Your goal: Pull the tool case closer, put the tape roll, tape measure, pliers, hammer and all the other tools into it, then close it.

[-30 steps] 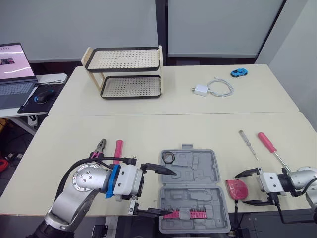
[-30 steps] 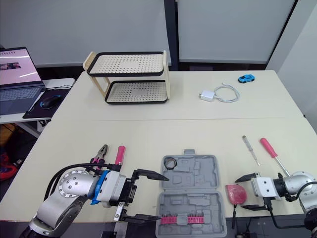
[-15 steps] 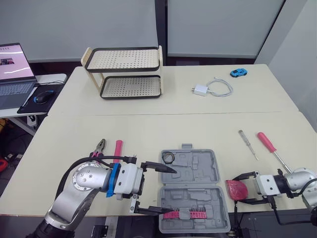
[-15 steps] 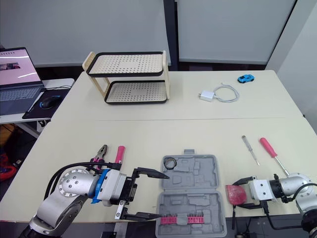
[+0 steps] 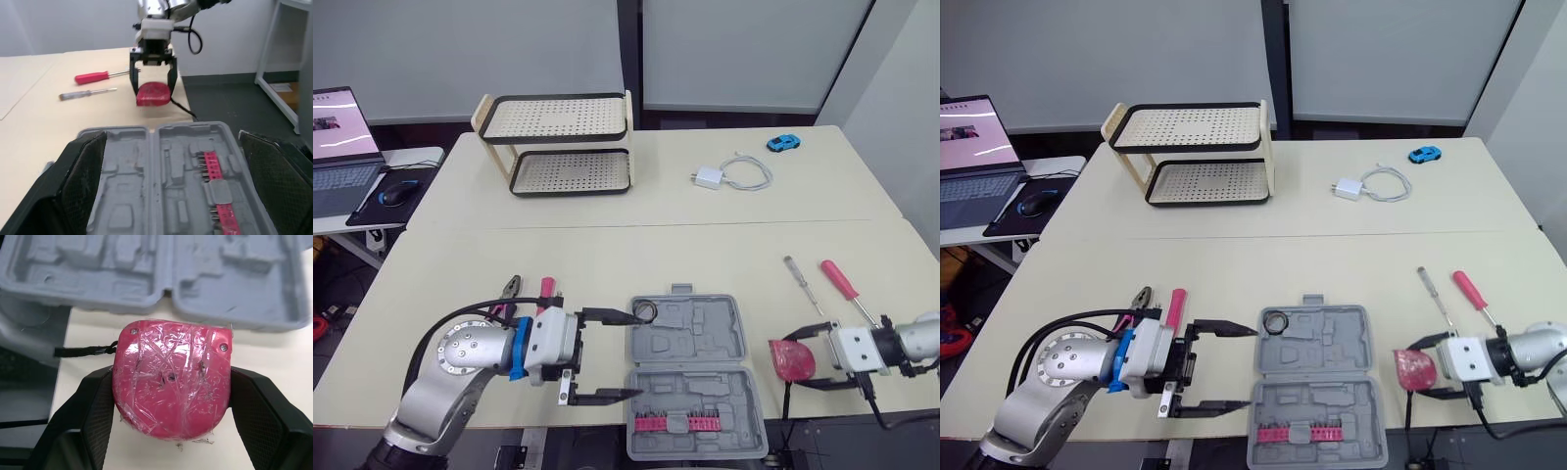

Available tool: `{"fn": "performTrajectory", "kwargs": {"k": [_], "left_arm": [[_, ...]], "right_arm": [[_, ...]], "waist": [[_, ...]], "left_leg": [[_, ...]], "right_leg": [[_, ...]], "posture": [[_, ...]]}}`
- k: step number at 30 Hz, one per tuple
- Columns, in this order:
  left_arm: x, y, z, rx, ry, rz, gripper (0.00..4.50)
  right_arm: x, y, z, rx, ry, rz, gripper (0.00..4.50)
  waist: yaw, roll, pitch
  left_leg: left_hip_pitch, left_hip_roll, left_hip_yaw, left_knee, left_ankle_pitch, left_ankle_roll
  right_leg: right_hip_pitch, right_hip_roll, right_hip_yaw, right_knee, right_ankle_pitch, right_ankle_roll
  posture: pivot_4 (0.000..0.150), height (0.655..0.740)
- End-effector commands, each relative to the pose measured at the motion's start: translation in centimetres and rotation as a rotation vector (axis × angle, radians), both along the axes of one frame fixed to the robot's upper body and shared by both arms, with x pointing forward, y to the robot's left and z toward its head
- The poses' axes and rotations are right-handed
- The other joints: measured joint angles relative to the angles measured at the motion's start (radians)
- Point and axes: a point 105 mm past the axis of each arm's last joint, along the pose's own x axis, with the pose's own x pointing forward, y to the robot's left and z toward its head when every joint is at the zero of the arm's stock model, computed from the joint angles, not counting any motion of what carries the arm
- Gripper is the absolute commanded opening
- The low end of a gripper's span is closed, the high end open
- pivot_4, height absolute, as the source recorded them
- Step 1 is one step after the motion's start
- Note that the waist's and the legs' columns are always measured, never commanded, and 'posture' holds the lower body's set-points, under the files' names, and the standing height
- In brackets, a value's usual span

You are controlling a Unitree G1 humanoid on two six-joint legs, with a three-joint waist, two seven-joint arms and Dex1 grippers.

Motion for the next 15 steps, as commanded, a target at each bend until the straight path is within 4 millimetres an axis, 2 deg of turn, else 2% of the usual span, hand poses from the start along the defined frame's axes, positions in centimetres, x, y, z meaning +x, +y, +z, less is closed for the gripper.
{"fn": "performTrajectory", "kwargs": {"k": [1, 5, 15], "left_arm": [[0.4, 0.2, 1.1, -0.019, -0.018, 0.035, 4.50], [1.0, -0.3, 1.4, -0.021, -0.027, 0.051, 4.50], [1.6, -1.8, 1.5, -0.030, -0.026, 0.042, 4.50]], "right_arm": [[1.2, 2.3, 2.9, 0.009, -0.005, -0.058, 3.15], [2.8, 3.9, 3.9, -0.086, -0.031, -0.145, 3.15], [3.4, 6.5, 4.0, -0.270, -0.015, -0.118, 3.15]], "waist": [[0.001, 0.000, 0.000], [0.003, 0.000, 0.000], [0.003, 0.000, 0.000]], "left_leg": [[0.000, 0.000, 0.000, 0.000, 0.000, 0.000], [-0.003, 0.000, -0.001, 0.000, 0.000, 0.000], [-0.005, -0.001, -0.002, 0.000, 0.000, 0.000]], "right_leg": [[0.000, 0.000, 0.000, 0.000, 0.000, 0.000], [-0.003, 0.000, -0.001, 0.000, 0.000, 0.000], [-0.004, -0.001, -0.002, -0.002, 0.000, 0.000]], "posture": [[0.150, 0.7400], [0.150, 0.7400], [0.150, 0.7400]]}}
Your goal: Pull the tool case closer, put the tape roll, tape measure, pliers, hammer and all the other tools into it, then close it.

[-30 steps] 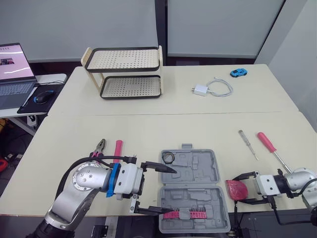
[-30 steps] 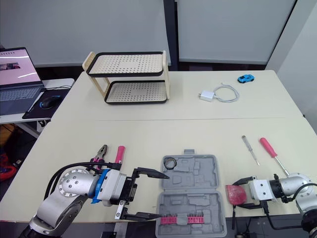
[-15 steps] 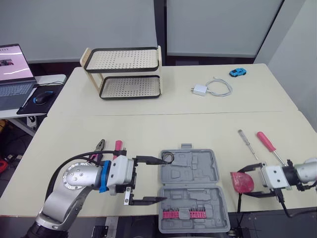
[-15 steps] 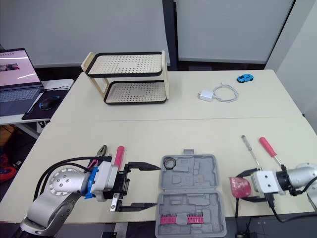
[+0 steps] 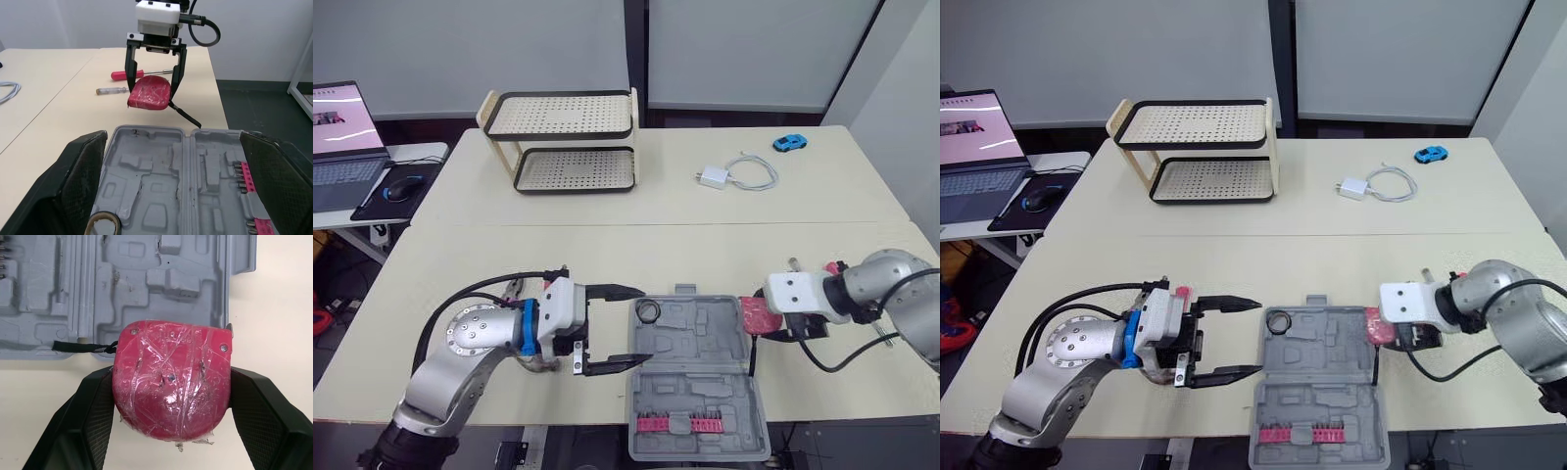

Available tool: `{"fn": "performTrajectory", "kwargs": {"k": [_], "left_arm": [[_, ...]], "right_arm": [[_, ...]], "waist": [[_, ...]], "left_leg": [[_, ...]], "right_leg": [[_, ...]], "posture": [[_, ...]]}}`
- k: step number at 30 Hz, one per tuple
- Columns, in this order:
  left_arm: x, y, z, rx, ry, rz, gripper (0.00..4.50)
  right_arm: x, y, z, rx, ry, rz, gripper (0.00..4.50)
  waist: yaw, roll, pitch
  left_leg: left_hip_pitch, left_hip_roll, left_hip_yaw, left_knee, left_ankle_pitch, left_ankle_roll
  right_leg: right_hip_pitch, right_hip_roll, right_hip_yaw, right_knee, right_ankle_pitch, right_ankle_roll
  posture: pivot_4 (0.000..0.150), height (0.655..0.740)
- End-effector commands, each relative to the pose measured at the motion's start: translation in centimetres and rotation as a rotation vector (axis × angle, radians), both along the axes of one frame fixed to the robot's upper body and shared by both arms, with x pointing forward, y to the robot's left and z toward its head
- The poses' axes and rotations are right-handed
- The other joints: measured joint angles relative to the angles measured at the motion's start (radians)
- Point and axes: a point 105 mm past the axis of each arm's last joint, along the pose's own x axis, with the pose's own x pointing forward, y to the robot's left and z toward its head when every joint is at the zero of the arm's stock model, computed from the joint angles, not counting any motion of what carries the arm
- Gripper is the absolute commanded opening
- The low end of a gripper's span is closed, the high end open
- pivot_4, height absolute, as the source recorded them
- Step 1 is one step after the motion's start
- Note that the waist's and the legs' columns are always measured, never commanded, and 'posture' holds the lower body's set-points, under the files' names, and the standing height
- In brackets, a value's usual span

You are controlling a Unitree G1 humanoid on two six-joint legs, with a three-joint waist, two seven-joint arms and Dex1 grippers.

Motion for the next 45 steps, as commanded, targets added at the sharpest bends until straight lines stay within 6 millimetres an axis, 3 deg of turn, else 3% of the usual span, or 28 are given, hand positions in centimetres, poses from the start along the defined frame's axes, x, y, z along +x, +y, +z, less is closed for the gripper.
{"fn": "performTrajectory", "kwargs": {"k": [1, 20, 34, 40, 44, 45], "left_arm": [[-0.4, -0.4, 0.2, 0.000, -0.018, -0.025, 4.50], [-0.2, -0.9, -0.1, -0.003, -0.024, -0.047, 4.50], [0.2, -0.5, -0.4, 0.002, -0.034, -0.032, 4.50], [0.8, -0.4, -0.3, 0.007, -0.053, -0.011, 4.50], [1.0, -0.4, -0.3, 0.007, -0.057, -0.013, 4.50], [1.0, -0.5, -0.4, 0.007, -0.056, -0.016, 4.50]], "right_arm": [[0.1, 0.6, 0.2, -0.048, -0.014, 0.006, 3.15], [3.1, 3.9, -2.4, -0.101, -0.068, 0.025, 3.15], [2.9, 4.7, -4.8, -0.132, -0.059, 0.050, 3.15], [3.1, 4.4, -5.0, -0.141, -0.074, 0.033, 3.15], [3.5, 4.1, -4.5, -0.149, -0.098, 0.037, 4.47], [3.5, 4.1, -4.0, -0.147, -0.107, 0.042, 4.49]], "waist": [[0.000, 0.000, 0.000], [-0.001, 0.000, 0.000], [-0.001, 0.000, 0.000], [-0.001, 0.000, 0.000], [-0.002, 0.000, 0.000], [-0.002, 0.000, 0.000]], "left_leg": [[0.000, 0.000, 0.000, 0.000, 0.000, 0.000], [0.000, -0.001, 0.000, 0.000, 0.000, 0.000], [-0.001, -0.001, 0.000, 0.000, 0.001, -0.001], [-0.001, -0.002, 0.000, 0.000, 0.001, -0.001], [-0.001, -0.002, -0.001, 0.000, 0.001, -0.001], [-0.001, -0.002, 0.000, 0.000, 0.001, -0.001]], "right_leg": [[0.000, 0.000, 0.000, 0.000, 0.000, 0.000], [-0.001, 0.000, 0.000, 0.001, 0.000, 0.000], [-0.003, 0.000, 0.001, 0.001, 0.000, 0.000], [-0.003, 0.000, 0.001, 0.002, 0.000, 0.000], [-0.003, 0.000, 0.001, 0.002, 0.000, 0.000], [-0.003, 0.000, 0.001, 0.002, 0.000, 0.000]], "posture": [[0.150, 0.7400], [0.150, 0.7400], [0.150, 0.7400], [0.150, 0.7400], [0.150, 0.7400], [0.150, 0.7400]]}}
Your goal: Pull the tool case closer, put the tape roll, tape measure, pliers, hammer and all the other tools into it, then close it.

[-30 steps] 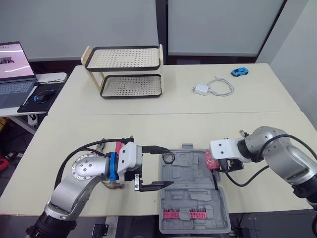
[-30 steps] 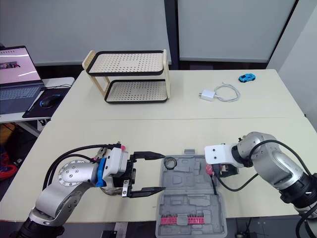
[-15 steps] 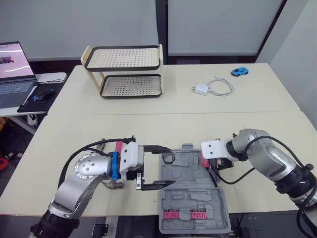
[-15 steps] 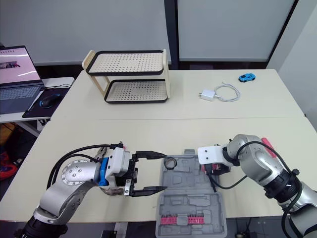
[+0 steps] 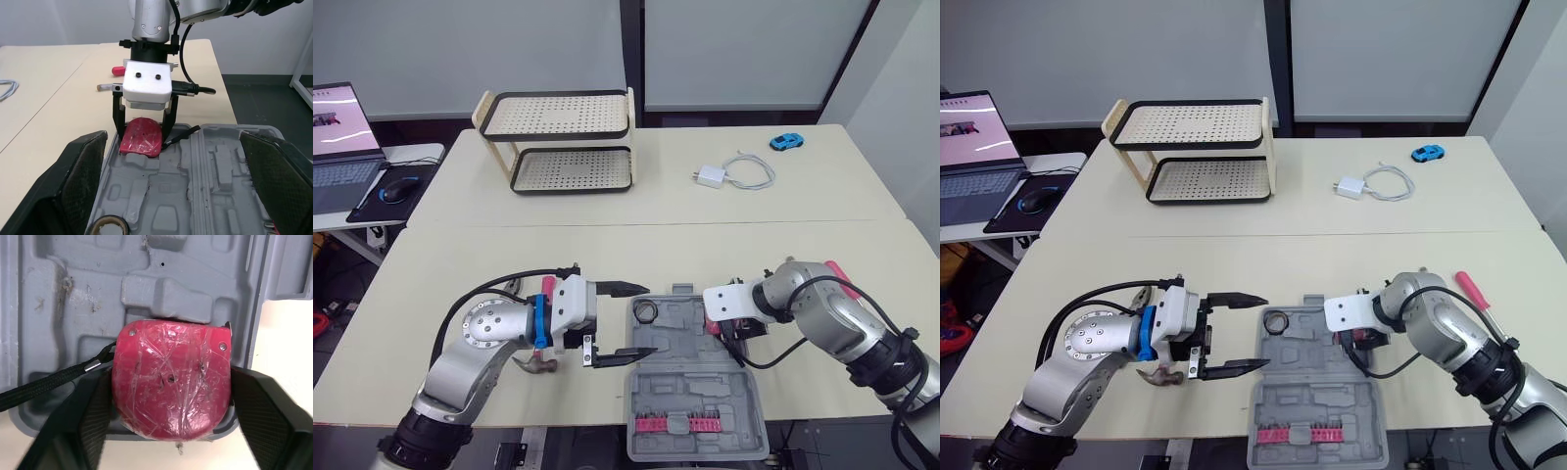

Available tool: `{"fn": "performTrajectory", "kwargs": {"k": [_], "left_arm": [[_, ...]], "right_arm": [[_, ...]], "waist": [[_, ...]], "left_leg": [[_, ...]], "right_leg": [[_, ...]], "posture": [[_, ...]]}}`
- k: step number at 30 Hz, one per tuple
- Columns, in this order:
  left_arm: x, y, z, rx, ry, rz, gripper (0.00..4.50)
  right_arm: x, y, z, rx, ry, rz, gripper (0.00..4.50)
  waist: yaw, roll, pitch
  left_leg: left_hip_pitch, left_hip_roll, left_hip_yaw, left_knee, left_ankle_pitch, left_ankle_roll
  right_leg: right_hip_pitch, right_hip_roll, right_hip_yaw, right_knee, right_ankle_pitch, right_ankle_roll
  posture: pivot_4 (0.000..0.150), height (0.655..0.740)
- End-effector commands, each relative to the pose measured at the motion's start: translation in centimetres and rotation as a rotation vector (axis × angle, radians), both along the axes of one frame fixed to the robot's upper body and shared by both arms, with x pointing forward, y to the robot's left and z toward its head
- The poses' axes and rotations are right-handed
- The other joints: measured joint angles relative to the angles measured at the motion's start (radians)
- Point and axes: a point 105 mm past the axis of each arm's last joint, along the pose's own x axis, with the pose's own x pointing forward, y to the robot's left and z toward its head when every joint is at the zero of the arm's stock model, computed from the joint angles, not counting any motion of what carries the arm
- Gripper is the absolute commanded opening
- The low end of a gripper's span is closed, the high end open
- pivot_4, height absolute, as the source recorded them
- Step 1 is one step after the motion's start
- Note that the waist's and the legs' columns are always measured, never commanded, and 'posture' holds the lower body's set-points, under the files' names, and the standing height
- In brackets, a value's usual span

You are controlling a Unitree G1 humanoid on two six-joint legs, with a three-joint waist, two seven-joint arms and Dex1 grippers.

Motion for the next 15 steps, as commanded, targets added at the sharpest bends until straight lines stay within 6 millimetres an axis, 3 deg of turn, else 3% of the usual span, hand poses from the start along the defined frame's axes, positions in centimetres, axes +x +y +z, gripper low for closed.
{"fn": "performTrajectory", "kwargs": {"k": [1, 8, 12, 15], "left_arm": [[-0.1, -0.2, 0.4, -0.005, -0.029, -0.015, 4.50], [0.0, -0.5, 0.3, -0.013, -0.034, -0.026, 4.50], [0.2, -0.7, 0.5, -0.020, -0.042, -0.040, 4.50], [0.4, -0.9, 0.6, -0.024, -0.042, -0.048, 4.50]], "right_arm": [[0.5, -0.2, 1.9, 0.004, -0.062, 0.013, 4.49], [-0.8, 0.1, 5.1, 0.061, -0.051, 0.023, 4.49], [-2.2, -0.2, 6.6, 0.171, 0.028, -0.018, 4.49], [-2.0, 0.0, 7.2, 0.316, 0.018, -0.059, 4.49]], "waist": [[0.000, 0.000, 0.000], [0.000, 0.000, 0.000], [0.000, 0.000, 0.000], [0.001, 0.000, 0.000]], "left_leg": [[0.000, 0.000, 0.000, 0.000, 0.000, 0.000], [-0.001, 0.000, 0.000, 0.000, 0.000, 0.000], [-0.001, 0.000, 0.000, 0.000, 0.000, 0.000], [-0.001, 0.000, -0.001, 0.000, 0.000, 0.000]], "right_leg": [[0.000, 0.000, 0.000, 0.000, 0.000, 0.000], [0.000, 0.000, 0.000, 0.000, 0.000, 0.000], [0.000, 0.000, 0.000, 0.000, 0.000, 0.000], [0.001, 0.000, -0.001, -0.001, 0.000, 0.000]], "posture": [[0.150, 0.7400], [0.150, 0.7400], [0.150, 0.7400], [0.150, 0.7400]]}}
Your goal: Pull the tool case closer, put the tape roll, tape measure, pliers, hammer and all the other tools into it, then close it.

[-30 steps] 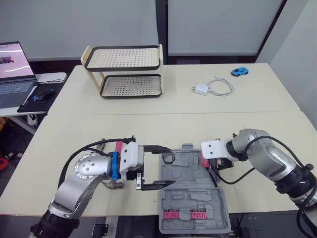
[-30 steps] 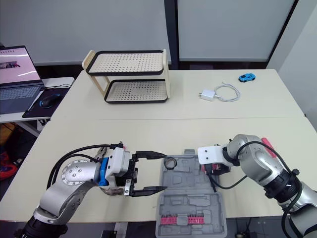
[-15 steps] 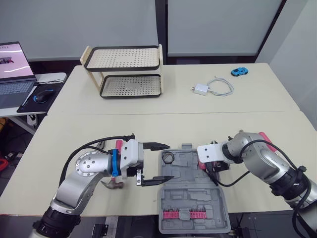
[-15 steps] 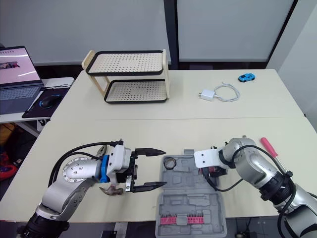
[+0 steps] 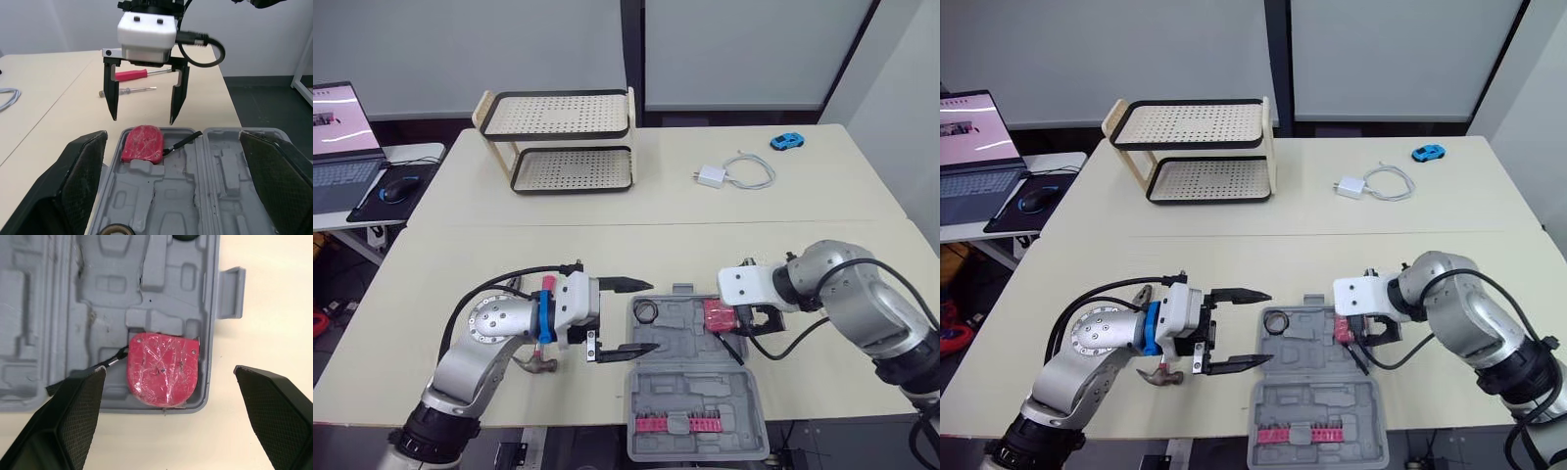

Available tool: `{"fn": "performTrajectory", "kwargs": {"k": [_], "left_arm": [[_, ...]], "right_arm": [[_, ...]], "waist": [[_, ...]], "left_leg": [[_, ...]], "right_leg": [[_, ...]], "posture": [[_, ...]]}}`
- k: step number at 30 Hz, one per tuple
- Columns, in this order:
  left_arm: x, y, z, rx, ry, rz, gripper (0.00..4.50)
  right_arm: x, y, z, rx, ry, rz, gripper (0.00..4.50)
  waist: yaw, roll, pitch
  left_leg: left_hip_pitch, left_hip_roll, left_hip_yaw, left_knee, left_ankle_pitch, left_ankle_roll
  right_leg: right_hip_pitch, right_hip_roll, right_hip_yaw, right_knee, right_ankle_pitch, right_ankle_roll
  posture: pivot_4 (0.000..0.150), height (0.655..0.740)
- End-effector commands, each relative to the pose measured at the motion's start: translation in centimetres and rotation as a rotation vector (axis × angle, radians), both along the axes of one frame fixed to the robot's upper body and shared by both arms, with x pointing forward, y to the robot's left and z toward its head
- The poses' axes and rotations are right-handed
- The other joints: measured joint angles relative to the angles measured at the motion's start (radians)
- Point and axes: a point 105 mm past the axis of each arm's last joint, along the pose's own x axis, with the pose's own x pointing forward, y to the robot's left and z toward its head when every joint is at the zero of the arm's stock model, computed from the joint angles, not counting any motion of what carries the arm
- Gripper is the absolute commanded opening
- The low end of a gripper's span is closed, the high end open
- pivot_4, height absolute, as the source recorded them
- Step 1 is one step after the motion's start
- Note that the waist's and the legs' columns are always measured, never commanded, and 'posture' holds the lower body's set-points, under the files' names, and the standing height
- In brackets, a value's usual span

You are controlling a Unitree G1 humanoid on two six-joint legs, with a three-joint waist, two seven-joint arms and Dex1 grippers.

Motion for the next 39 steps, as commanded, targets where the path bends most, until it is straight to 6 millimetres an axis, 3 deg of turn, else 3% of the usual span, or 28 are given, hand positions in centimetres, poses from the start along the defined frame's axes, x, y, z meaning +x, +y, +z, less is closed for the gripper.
{"fn": "performTrajectory", "kwargs": {"k": [1, 5, 10, 25, 30, 39], "left_arm": [[-0.1, -0.4, 0.3, -0.010, -0.019, -0.025, 4.50], [-0.1, -0.8, 0.3, -0.015, -0.015, -0.040, 4.50], [-0.2, -0.8, 0.1, -0.010, -0.014, -0.047, 4.50], [0.2, -0.8, 0.5, -0.008, -0.049, -0.041, 4.50], [0.2, -0.7, 0.5, 0.000, -0.048, -0.044, 4.50], [0.2, -0.7, 0.4, 0.006, -0.049, -0.048, 4.50]], "right_arm": [[0.0, 0.1, 1.3, 0.154, -0.035, -0.023, 4.49], [-0.4, -0.6, 0.5, 0.249, -0.068, -0.045, 3.63], [-0.3, -0.1, 0.0, 0.329, -0.129, -0.072, 1.77], [0.0, 0.3, -2.3, 0.465, -0.187, -0.129, 1.77], [0.4, 0.3, -2.9, 0.468, -0.193, -0.144, 0.60], [0.4, 0.0, -3.8, 0.488, -0.178, -0.165, 0.60]], "waist": [[0.000, 0.000, 0.000], [0.001, 0.000, 0.000], [-0.004, 0.000, 0.000], [-0.003, 0.000, 0.000], [-0.003, 0.000, 0.000], [-0.003, 0.000, 0.000]], "left_leg": [[0.000, 0.000, 0.000, 0.000, 0.000, 0.000], [0.000, 0.000, 0.000, 0.000, 0.000, 0.000], [0.001, 0.000, 0.001, 0.000, 0.000, 0.000], [0.001, 0.000, 0.000, 0.000, 0.000, 0.000], [0.001, 0.000, 0.000, 0.000, 0.000, 0.000], [0.001, 0.000, 0.000, 0.000, 0.000, 0.000]], "right_leg": [[0.000, 0.000, 0.000, 0.000, 0.000, 0.000], [0.000, 0.000, 0.000, 0.000, 0.000, 0.000], [0.000, 0.000, 0.001, 0.001, 0.000, 0.000], [0.001, 0.000, 0.000, 0.001, 0.000, 0.000], [0.001, 0.000, 0.000, 0.001, 0.000, 0.000], [0.001, 0.000, 0.000, 0.001, 0.000, 0.000]], "posture": [[0.150, 0.7400], [0.150, 0.7400], [0.150, 0.7400], [0.150, 0.7400], [0.150, 0.7400], [0.150, 0.7400]]}}
